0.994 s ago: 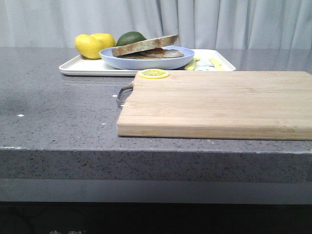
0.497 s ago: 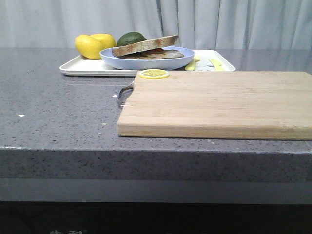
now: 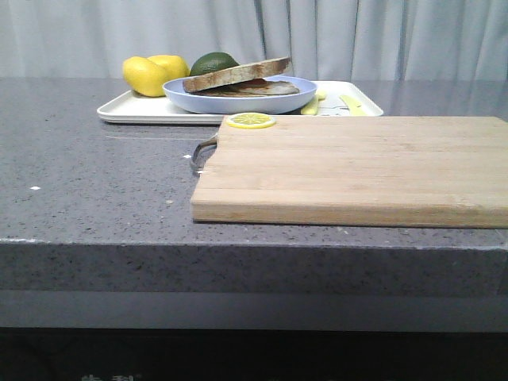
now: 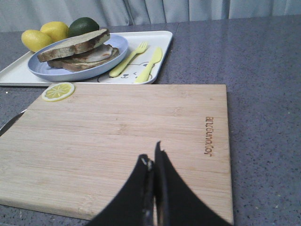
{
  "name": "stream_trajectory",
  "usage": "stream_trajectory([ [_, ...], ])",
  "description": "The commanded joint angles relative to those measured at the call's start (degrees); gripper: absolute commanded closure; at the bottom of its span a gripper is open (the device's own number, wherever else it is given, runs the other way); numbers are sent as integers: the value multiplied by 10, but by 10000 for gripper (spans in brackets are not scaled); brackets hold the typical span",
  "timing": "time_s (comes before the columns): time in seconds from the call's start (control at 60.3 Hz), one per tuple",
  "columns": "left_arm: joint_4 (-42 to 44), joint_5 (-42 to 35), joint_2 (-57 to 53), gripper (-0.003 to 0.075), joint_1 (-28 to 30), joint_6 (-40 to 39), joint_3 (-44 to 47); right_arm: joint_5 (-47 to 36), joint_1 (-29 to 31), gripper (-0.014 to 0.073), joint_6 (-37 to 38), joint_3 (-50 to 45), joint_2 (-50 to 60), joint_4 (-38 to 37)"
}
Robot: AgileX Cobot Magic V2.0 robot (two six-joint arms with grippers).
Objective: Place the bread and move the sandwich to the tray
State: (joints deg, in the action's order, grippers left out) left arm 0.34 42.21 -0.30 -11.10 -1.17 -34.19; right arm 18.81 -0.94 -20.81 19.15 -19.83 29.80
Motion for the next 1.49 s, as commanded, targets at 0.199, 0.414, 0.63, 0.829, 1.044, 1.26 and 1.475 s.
stream_trajectory([
  [0.199,2,-41,6,741,2,-5,26,-24,2,654,-1,16,-3,6],
  [0.414,2,-67,6,741,2,-5,41,-19,2,654,-1,16,-3,6],
  [0.63,3,-173,-2,741,7,-5,61,-19,2,654,-1,16,-3,6],
  [0.829,0,-279,-12,741,72,-5,140,-15,2,654,-1,16,-3,6],
  [1.044,-3,-297,-12,741,87,-5,213,-14,2,654,-1,16,-3,6],
  [1.26,-11,-305,-12,741,87,-5,280,-14,2,654,-1,16,-3,6],
  [1.475,-14,-364,-12,741,87,-5,344,-14,2,654,-1,16,-3,6],
])
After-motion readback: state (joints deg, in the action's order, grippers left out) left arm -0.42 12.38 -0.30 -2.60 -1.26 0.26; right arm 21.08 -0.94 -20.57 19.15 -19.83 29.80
